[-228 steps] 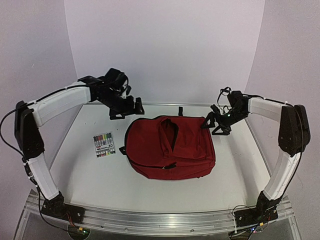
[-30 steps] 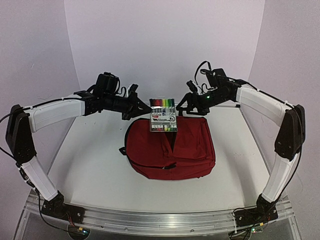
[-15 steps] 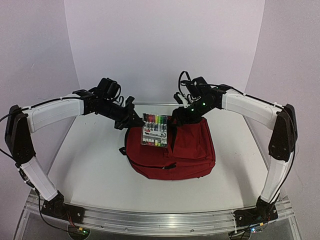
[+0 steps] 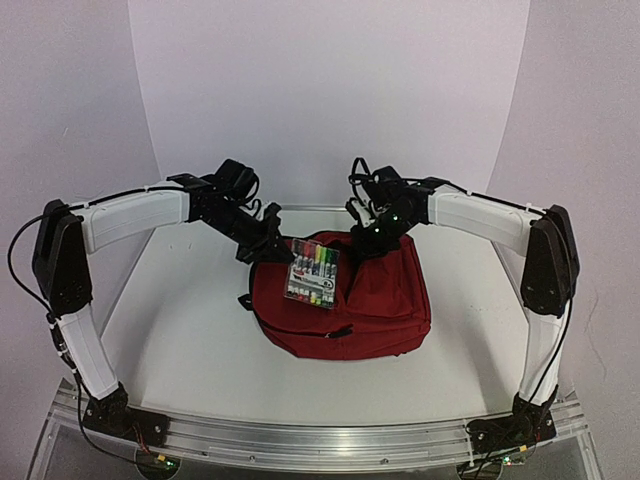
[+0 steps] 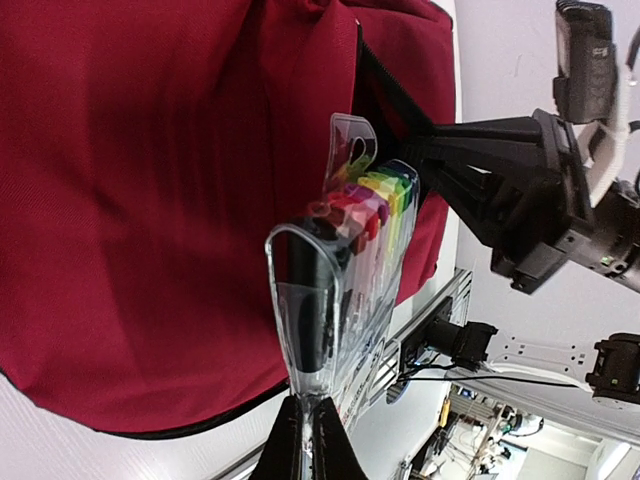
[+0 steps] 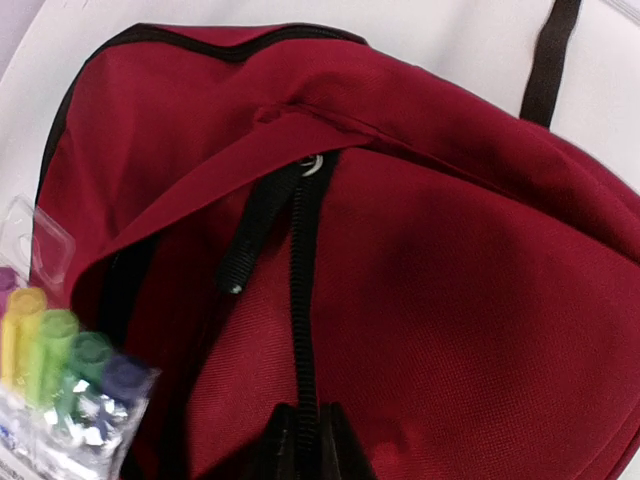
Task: Pack the student bag
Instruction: Place the stationery in the student bag.
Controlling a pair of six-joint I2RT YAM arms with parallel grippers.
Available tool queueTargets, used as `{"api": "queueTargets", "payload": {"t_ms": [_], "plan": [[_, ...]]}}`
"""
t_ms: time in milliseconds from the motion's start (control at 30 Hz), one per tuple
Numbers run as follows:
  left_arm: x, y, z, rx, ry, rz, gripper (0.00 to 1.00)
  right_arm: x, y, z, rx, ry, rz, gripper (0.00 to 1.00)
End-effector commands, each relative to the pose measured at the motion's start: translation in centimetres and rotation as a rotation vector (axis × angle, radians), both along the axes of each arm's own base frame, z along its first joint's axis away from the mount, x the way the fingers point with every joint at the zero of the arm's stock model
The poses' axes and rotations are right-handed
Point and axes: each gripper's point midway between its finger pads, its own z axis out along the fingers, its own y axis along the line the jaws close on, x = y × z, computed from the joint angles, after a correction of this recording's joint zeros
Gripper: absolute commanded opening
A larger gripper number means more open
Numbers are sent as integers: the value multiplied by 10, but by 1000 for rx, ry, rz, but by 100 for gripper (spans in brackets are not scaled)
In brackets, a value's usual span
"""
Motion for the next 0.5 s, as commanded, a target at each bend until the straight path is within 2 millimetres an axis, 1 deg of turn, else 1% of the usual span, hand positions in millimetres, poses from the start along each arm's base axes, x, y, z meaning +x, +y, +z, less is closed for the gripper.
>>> {"api": "queueTargets", "payload": {"t_ms": [0,100,133,167,233,333,433,467], "plan": [[7,-17,15,-35,-21,-73,0,8,7,41,52,-89,2,0],[14,-26,5,-20,2,-95,0,2,13,53,84,-100,31,1],[18,-30,7,-23,-1,-105,0,0,15,56,92,-105,40,2],[20,-32,2,-14,12,-110,0,-3,18,60,103,-107,51,5],[29,-40,5,-27,3,-114,0,-9,21,64,112,-111,70,6],[43,-46,8,-30,-25,-98,0,-15,21,61,105,-104,79,7],[54,-43,6,9,-55,-61,0,-21,14,52,83,-88,79,10],[59,-41,4,27,-70,-32,0,-24,13,50,81,-81,81,9]]}}
